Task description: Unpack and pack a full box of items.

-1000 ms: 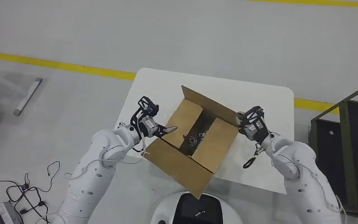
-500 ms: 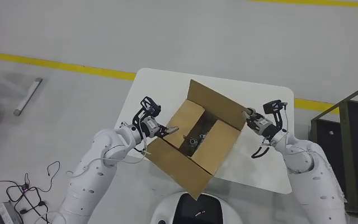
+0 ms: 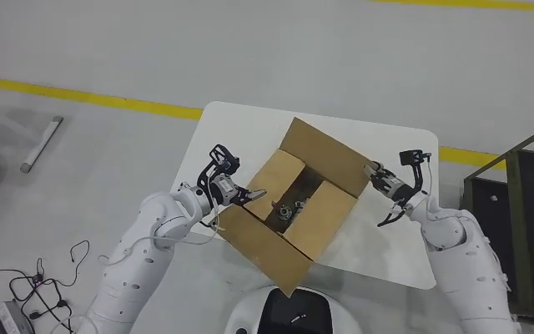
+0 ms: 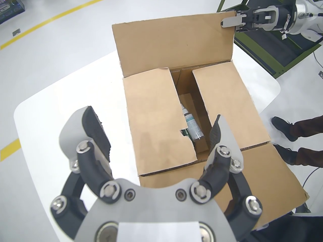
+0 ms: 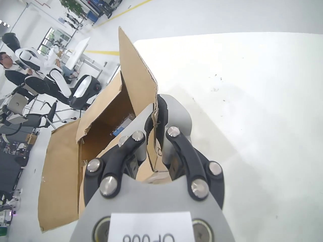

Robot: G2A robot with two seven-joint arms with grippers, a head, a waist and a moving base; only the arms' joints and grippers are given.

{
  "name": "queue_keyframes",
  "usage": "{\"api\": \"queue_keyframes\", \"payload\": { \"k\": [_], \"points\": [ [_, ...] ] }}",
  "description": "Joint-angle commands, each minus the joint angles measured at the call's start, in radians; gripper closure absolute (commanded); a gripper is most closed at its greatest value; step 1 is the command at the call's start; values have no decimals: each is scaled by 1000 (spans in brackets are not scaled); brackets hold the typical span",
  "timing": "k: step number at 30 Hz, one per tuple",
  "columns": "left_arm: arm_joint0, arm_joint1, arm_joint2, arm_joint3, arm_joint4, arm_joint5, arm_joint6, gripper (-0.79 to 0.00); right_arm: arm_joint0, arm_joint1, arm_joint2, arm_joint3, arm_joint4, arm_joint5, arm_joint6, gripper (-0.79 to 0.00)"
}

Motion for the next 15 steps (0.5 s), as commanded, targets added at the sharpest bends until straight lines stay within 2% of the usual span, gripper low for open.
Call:
{"api": "queue_keyframes", "payload": {
  "k": [1,15],
  "points": [
    [3,1,0,-2,0,2,0,-785,14,-3,-8,37,20,-1,-1,0],
    [7,7,4,-6,-5,2,0,-785,130,-16,-74,240,33,-8,20,0]
  ]
}}
